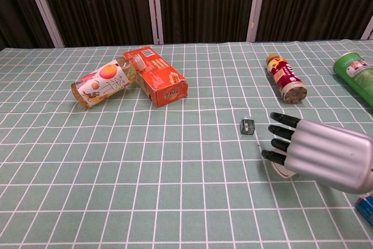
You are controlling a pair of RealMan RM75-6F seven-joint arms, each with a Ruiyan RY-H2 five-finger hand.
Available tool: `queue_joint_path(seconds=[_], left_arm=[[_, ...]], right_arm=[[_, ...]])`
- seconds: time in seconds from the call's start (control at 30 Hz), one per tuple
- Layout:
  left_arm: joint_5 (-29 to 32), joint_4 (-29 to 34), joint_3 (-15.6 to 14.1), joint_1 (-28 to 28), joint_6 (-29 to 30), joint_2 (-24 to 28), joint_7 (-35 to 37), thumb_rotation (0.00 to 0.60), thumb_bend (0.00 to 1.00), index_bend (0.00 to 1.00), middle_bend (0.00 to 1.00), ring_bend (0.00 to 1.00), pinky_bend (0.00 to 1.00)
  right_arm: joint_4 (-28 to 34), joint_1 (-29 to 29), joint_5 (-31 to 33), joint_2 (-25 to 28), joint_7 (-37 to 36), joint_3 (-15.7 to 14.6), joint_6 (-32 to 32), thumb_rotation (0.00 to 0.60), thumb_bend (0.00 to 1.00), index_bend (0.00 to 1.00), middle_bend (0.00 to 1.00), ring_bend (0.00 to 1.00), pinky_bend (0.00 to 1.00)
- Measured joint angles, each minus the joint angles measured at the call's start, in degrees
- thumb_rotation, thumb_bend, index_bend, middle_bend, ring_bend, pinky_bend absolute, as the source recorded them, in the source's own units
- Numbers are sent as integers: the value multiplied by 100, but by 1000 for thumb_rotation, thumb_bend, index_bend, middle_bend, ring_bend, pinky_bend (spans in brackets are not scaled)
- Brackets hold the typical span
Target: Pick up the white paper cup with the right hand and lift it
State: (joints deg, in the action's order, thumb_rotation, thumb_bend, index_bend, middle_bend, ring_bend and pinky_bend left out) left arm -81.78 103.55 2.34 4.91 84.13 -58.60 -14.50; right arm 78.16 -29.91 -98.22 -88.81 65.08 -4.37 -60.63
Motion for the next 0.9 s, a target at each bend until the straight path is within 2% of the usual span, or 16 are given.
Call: queue_joint_path(seconds=[0.17,0.37,0.57,0.7,0.8,0.9], left_arm=[[3,7,-3,2,-9,2,3,600,0,0,0,0,0],[4,26,-4,1,-12,18,28,600,0,0,0,0,0],[-3,51,-13,1,-27,47,85,600,0,0,0,0,0],[4,56,-14,8,-52,70,123,600,0,0,0,0,0],[22,52,-8,13,-63,74,135,600,0,0,0,0,0],[48,47,0,17,-73,79,146,600,0,0,0,0,0]], right_arm=[[-41,-33,-102,-27,-640,57,-198,600,259,217,361,198,185],[186,-63,78,-17,-1873,307,-384,600,259,218,361,196,198],[665,-99,765,-28,-3379,800,-397,600,262,218,361,191,201],[792,-185,1549,-190,-4465,1325,-276,600,268,218,361,186,200],[749,-291,2059,-406,-4902,1697,-160,600,269,218,361,177,200],[622,-396,2376,-622,-5104,1892,-55,600,269,218,361,167,195]])
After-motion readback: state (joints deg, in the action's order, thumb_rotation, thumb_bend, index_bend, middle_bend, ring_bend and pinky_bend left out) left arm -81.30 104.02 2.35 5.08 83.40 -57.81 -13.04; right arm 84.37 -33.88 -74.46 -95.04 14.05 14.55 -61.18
